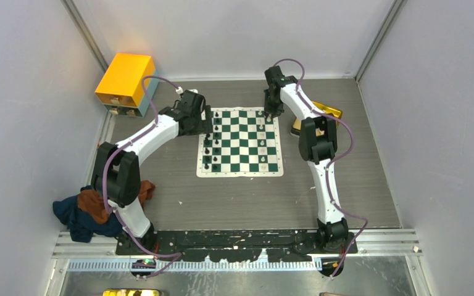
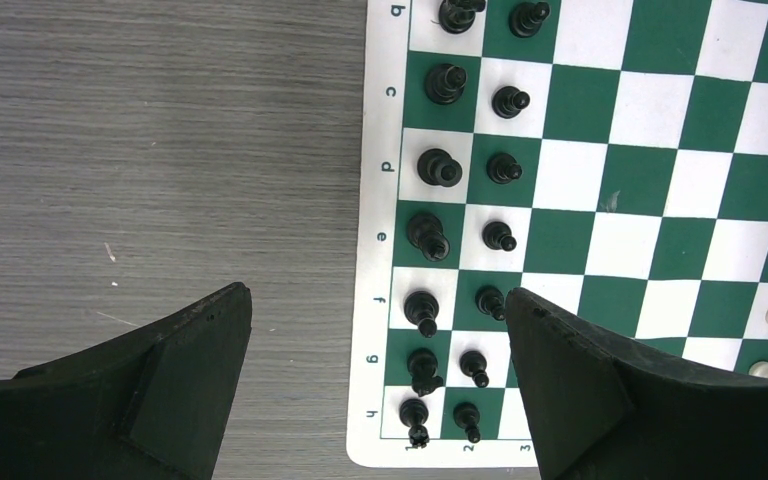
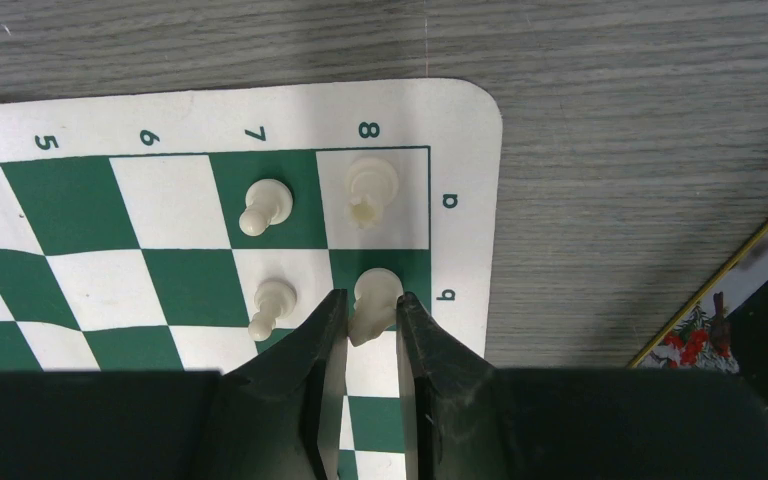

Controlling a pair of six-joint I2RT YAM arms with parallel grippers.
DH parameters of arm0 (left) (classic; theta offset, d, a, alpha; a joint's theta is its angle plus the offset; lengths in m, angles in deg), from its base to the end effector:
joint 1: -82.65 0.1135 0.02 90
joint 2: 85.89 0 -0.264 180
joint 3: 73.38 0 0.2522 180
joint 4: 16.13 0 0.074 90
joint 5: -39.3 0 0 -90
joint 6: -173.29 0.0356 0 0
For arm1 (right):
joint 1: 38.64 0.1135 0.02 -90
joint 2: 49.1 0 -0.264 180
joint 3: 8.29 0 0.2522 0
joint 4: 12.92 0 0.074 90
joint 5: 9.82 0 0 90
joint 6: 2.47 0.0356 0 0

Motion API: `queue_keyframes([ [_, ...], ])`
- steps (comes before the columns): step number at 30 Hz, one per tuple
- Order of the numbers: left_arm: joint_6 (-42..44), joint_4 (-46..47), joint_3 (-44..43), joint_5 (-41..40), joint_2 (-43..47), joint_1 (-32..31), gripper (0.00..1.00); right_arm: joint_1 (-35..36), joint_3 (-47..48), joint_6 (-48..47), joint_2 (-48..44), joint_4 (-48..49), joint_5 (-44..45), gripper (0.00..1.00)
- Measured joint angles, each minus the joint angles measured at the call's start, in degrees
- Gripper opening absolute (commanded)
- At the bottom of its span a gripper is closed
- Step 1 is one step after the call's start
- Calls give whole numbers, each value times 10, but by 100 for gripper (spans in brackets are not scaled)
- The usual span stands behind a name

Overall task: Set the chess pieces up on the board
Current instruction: Place the chess piece on the chessboard, then pick up the chess piece from the storage box.

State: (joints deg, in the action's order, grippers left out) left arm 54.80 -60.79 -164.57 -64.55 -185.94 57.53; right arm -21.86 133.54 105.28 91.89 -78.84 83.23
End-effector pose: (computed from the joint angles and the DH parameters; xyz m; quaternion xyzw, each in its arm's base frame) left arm 0.3475 -0.1535 0.2473 -0.0654 0.9413 -0.0379 0.3290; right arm 0.5017 0.1493 0.1840 0.0140 0.9760 0.0392 0.2137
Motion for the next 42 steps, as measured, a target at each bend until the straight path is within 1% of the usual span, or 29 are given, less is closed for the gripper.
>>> queue_keyframes([
  [3,0,0,0,0,0,0,98,0,0,0,0,0,0,26],
  [5,0,0,0,0,0,0,98,0,0,0,0,0,0,32],
  [7,0,0,0,1,0,0,98,0,1,-1,0,0,0,33],
  [10,0,0,0,2,0,0,98,0,1,-3,0,-1,-2,39],
  [22,0,0,0,1,0,0,98,0,9,-16,-7,-3,-3,41],
  [26,0,0,0,1,2,0,98,-3,6,-16,-38,-3,6,40],
  [29,0,2,1,1,8,0,98,-13,-17,-14,-94,3,17,40],
  [32,-1,4,9,0,19,0,98,-41,-58,-10,-163,14,26,40],
  [35,-3,6,15,0,27,0,98,-94,-88,-8,-217,26,35,41],
  [38,-9,8,18,0,28,0,98,-145,-115,-7,-241,40,46,41],
  [42,-11,10,19,2,28,0,98,-188,-155,-7,-240,44,55,42],
])
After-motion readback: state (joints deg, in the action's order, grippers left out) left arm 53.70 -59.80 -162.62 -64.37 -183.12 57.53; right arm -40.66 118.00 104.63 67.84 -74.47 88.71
